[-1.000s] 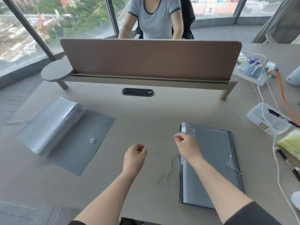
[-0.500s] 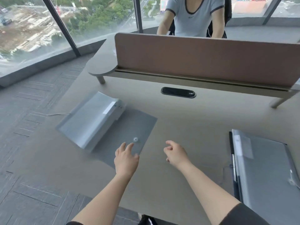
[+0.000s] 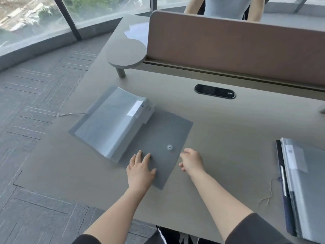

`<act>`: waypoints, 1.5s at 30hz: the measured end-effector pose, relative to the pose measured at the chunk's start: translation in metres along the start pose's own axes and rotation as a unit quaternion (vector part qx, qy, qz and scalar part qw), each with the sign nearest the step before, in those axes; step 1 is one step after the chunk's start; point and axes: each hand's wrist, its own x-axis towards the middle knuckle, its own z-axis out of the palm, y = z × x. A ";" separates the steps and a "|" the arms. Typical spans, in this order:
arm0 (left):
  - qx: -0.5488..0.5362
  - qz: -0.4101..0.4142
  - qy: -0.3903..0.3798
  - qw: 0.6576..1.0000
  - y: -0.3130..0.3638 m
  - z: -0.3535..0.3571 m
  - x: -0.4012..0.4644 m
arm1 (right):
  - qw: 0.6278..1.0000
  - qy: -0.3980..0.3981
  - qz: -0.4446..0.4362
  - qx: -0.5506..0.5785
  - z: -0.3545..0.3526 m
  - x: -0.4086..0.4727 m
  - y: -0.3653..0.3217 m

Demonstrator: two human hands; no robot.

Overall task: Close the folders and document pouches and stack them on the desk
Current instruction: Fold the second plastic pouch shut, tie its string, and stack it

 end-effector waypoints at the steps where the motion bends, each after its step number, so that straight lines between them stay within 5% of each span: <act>1: 0.005 0.003 0.004 1.000 -0.001 0.000 0.000 | 1.000 0.009 0.006 0.009 0.003 0.000 -0.002; 18: 0.051 0.041 0.016 0.998 -0.002 -0.010 0.014 | 0.960 0.057 0.160 0.223 0.030 0.017 -0.016; 31: 0.049 0.046 0.029 0.997 0.001 -0.014 0.014 | 0.999 -0.012 0.002 0.034 0.027 0.015 -0.016; 39: -0.064 0.045 0.187 0.979 0.004 -0.060 0.027 | 0.988 0.013 -0.124 0.093 -0.016 0.007 -0.030; 45: -0.231 -0.015 0.194 0.953 0.021 -0.102 0.028 | 0.974 0.011 -0.182 0.132 -0.064 0.001 -0.035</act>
